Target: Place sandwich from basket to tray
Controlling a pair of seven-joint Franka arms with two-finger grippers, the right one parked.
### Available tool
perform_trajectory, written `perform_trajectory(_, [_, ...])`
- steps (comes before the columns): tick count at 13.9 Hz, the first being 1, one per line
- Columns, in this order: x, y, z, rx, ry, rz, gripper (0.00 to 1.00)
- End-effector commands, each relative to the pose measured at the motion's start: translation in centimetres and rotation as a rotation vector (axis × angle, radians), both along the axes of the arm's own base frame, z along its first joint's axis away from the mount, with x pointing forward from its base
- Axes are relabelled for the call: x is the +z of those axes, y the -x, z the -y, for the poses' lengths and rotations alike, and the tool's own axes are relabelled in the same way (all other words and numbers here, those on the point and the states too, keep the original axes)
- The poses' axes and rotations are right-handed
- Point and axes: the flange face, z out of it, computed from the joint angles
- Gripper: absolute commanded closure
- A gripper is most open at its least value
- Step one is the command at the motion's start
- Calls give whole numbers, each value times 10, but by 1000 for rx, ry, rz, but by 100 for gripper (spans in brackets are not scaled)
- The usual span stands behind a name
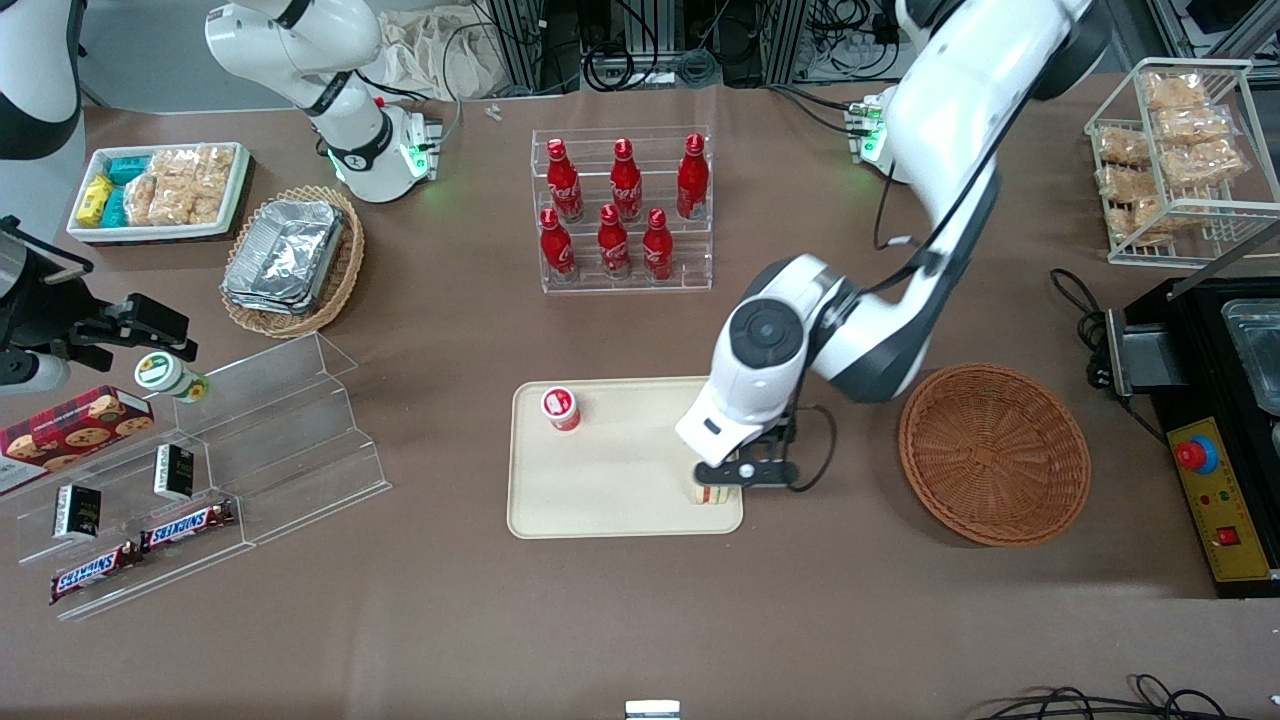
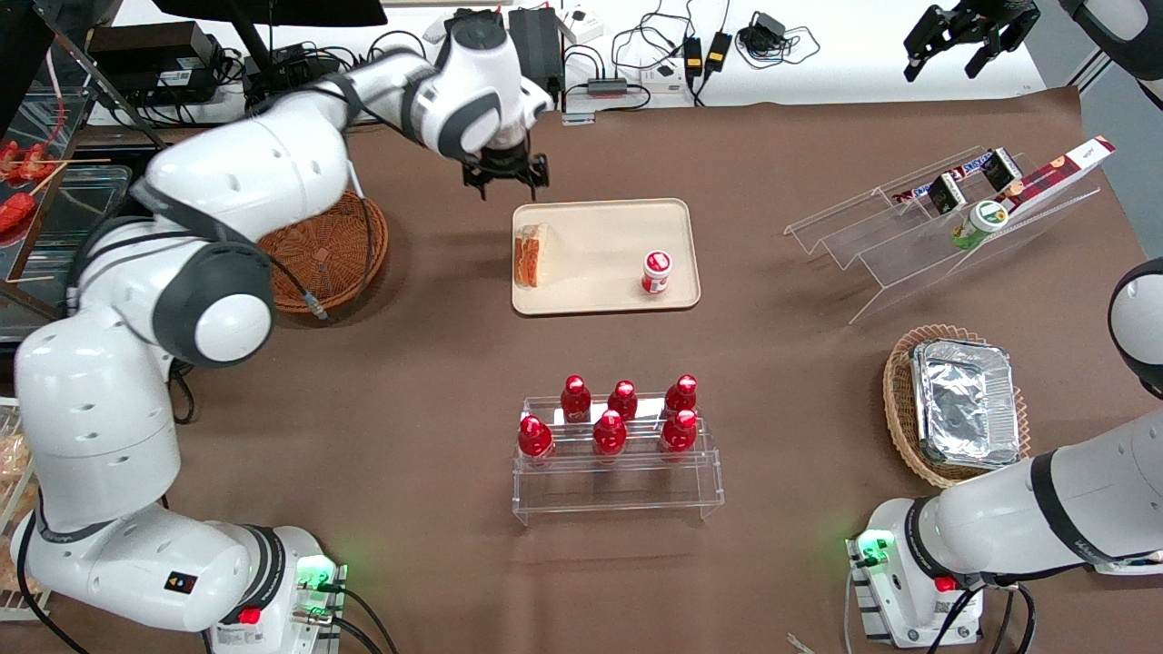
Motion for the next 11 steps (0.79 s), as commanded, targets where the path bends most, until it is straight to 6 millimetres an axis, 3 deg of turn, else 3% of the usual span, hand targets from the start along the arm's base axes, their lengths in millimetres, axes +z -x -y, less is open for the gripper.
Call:
perform_trajectory(1, [79,12,-66,-9,7,-94,0])
perform_trajectory(5, [148,9,-175,-62,47,-151,0])
perform_trajectory(11, [210,38,-318,-221,27,-237,0])
